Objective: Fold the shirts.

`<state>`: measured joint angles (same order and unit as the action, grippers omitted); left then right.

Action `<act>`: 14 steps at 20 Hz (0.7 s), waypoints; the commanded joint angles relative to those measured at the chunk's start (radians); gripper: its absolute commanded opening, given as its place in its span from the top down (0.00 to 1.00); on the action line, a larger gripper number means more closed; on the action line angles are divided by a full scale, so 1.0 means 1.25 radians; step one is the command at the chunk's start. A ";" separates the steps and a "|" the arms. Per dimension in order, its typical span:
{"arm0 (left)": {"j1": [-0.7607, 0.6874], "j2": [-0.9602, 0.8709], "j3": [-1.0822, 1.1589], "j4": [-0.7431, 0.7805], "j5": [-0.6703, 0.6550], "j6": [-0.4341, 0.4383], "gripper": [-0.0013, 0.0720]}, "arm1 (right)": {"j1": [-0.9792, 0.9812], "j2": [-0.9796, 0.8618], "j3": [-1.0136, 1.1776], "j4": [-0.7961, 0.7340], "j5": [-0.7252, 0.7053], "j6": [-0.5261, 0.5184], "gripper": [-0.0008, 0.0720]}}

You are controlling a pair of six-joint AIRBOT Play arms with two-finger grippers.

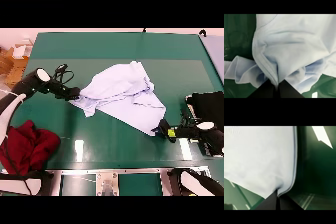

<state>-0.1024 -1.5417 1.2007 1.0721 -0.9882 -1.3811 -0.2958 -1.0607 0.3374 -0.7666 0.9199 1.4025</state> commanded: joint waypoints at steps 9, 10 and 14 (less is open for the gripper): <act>0.001 0.000 0.183 0.051 -0.287 0.040 0.05 | -0.186 -0.140 0.403 -0.233 0.089 0.022 0.97; 0.000 0.000 0.182 0.067 -0.287 0.041 0.05 | -0.186 -0.176 0.425 -0.243 0.094 0.024 0.97; 0.000 0.000 0.125 0.048 -0.313 0.045 0.05 | -0.185 -0.287 0.473 -0.256 0.117 0.023 0.97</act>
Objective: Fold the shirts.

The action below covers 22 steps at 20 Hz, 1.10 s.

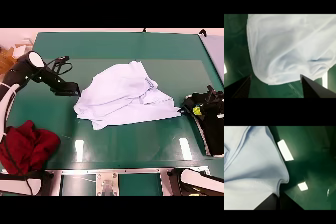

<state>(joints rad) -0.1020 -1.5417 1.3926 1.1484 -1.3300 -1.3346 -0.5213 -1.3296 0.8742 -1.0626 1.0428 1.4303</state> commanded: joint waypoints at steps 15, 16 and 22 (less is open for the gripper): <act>0.216 0.099 -0.477 -0.402 0.183 0.172 0.10 | -0.018 -0.103 0.050 -0.060 0.017 -0.013 0.97; 0.199 0.084 -0.497 -0.447 0.216 0.201 0.10 | -0.018 -0.103 0.050 -0.060 0.017 -0.013 0.97; 0.153 0.034 -0.505 -0.635 0.319 0.318 0.18 | -0.017 -0.103 0.049 -0.060 0.035 -0.014 0.97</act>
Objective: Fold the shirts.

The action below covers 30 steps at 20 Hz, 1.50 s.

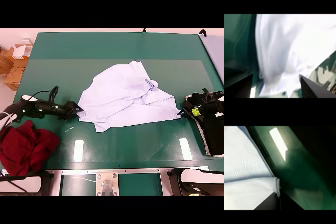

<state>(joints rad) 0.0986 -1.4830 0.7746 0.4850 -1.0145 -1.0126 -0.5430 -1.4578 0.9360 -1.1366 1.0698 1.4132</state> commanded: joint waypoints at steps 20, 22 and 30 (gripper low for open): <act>-0.003 -0.011 0.081 0.136 -0.129 0.034 0.48 | 0.000 0.000 0.000 0.023 0.062 -0.006 0.97; -0.003 -0.012 0.081 0.156 -0.125 0.037 0.48 | 0.000 0.000 0.000 0.023 0.064 -0.006 0.97; -0.003 -0.013 0.075 0.098 -0.077 0.051 0.95 | 0.000 0.001 0.000 0.028 0.074 -0.010 0.97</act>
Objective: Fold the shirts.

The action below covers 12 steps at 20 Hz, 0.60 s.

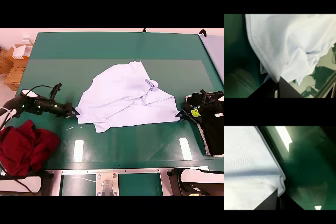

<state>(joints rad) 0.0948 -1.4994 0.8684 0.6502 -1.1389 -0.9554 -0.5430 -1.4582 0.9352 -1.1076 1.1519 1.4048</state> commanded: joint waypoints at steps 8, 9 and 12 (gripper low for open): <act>0.036 0.161 0.312 -0.406 -0.205 0.037 0.95 | -0.003 0.150 0.268 0.542 0.299 -0.086 0.97; 0.053 0.199 0.381 -0.474 -0.197 0.037 0.95 | -0.008 0.182 0.338 0.615 0.303 -0.086 0.97; 0.110 0.322 0.616 -0.554 -0.070 0.038 0.95 | -0.063 0.270 0.569 0.785 0.253 -0.086 0.97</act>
<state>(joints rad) 0.1795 -1.2213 1.4029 0.1169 -1.3102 -0.9115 -0.5770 -1.2160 1.4136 -0.4000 1.4624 1.3048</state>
